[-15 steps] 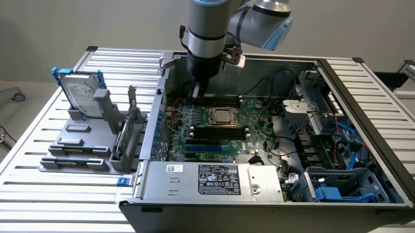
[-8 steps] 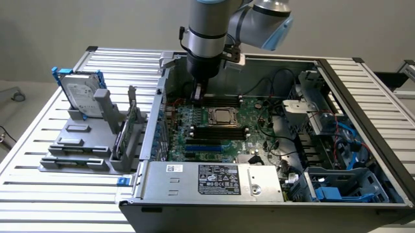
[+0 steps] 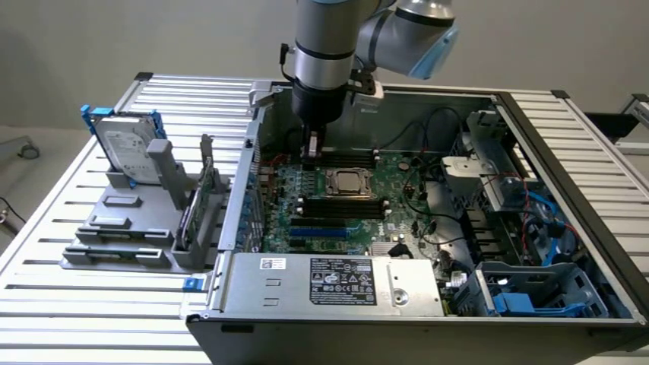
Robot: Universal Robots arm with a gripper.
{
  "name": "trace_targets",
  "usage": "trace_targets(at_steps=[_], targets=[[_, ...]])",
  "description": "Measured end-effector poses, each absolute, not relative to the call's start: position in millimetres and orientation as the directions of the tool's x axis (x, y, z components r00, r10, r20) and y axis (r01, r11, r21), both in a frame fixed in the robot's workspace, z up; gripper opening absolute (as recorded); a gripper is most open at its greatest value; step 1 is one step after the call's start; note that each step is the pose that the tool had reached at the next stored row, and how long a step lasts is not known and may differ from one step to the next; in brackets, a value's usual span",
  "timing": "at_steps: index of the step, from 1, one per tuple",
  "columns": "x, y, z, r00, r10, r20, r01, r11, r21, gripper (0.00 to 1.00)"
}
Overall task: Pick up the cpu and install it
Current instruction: 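Install the first cpu locking lever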
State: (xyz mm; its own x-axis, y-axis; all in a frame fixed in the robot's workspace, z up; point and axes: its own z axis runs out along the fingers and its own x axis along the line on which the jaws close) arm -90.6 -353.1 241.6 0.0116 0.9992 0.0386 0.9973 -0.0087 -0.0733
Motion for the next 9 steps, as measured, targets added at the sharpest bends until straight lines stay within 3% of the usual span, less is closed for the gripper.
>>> trace_targets(at_steps=[9], targets=[[-90.6, -352.8, 241.6, -0.031, 0.999, 0.038, 0.997, 0.033, -0.073, 0.11]])
